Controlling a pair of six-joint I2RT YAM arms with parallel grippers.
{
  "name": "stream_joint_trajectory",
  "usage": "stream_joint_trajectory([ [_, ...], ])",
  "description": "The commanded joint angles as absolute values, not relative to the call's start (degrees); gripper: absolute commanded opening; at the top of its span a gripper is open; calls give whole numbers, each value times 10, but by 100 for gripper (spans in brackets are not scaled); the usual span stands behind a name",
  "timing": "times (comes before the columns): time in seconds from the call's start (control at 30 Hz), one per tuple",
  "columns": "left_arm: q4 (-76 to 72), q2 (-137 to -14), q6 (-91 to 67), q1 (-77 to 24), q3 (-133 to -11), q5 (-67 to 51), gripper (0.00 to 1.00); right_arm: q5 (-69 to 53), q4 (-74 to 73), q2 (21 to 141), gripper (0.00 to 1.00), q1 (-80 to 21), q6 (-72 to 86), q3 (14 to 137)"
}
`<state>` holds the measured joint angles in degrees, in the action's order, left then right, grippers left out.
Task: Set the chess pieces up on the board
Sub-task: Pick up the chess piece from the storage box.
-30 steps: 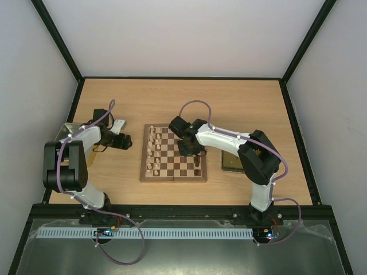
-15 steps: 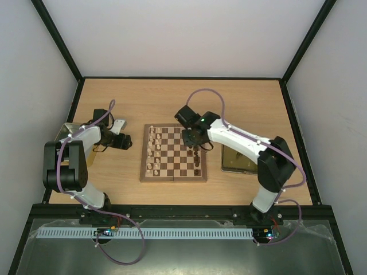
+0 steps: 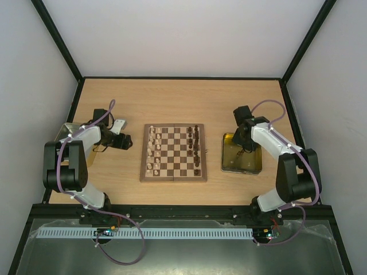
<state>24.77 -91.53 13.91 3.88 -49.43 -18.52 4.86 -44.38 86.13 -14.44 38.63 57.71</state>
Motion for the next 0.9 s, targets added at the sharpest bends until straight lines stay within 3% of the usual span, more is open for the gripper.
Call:
stream_joint_trajectory([
  [0.0,253,-911,145,38,-492,-201,83,18,-392,858,22,-130,414,551],
  [0.87,256,-908,147,37,-491,-207,83,0,-324,913,22,-63,442,516],
])
